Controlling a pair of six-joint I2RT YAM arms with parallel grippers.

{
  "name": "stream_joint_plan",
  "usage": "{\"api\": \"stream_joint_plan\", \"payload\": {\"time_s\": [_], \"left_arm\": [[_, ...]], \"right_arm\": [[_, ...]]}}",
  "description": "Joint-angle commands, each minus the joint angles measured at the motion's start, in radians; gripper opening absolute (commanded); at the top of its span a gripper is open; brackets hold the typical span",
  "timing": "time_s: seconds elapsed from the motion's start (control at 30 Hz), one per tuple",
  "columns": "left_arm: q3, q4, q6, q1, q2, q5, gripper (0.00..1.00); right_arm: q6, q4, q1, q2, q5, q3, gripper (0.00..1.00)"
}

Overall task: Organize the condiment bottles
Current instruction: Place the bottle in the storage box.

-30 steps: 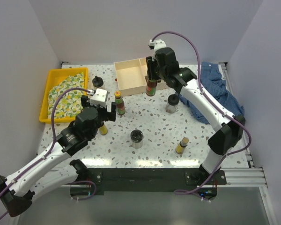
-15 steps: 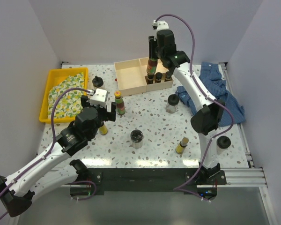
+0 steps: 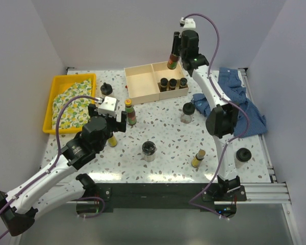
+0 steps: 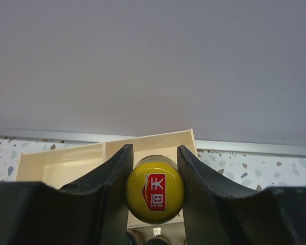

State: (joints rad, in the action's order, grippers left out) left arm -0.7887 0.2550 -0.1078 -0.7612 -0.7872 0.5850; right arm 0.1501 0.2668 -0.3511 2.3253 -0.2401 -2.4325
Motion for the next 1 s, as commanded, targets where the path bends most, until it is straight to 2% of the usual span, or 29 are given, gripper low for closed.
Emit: {"api": "stream_joint_plan", "payload": {"time_s": [0.0,0.03,0.13,0.23,0.53,0.97], "left_arm": [[0.008,-0.042,0.017,0.0,-0.003,0.024,1.0],[0.008,-0.042,0.017,0.0,-0.004,0.024,1.0],[0.009,-0.043,0.017,0.0,-0.009,0.024,1.0],[0.008,-0.043,0.019,-0.001,-0.014,0.027,1.0],[0.009,-0.046,0.02,0.0,-0.023,0.029,1.0],[0.009,-0.045,0.02,-0.001,-0.033,0.036,1.0]], "right_arm": [[-0.001,-0.264,-0.002,0.015,0.005,-0.091,0.0],[-0.017,-0.343,-0.002,0.022,0.002,-0.064,0.0],[-0.056,-0.408,0.001,0.061,0.001,-0.069,0.0],[-0.098,-0.416,0.003,0.123,-0.001,-0.12,0.0],[-0.139,-0.506,0.031,0.184,0.002,-0.097,0.0],[-0.116,-0.633,0.041,0.287,0.009,-0.123,0.0]]}}
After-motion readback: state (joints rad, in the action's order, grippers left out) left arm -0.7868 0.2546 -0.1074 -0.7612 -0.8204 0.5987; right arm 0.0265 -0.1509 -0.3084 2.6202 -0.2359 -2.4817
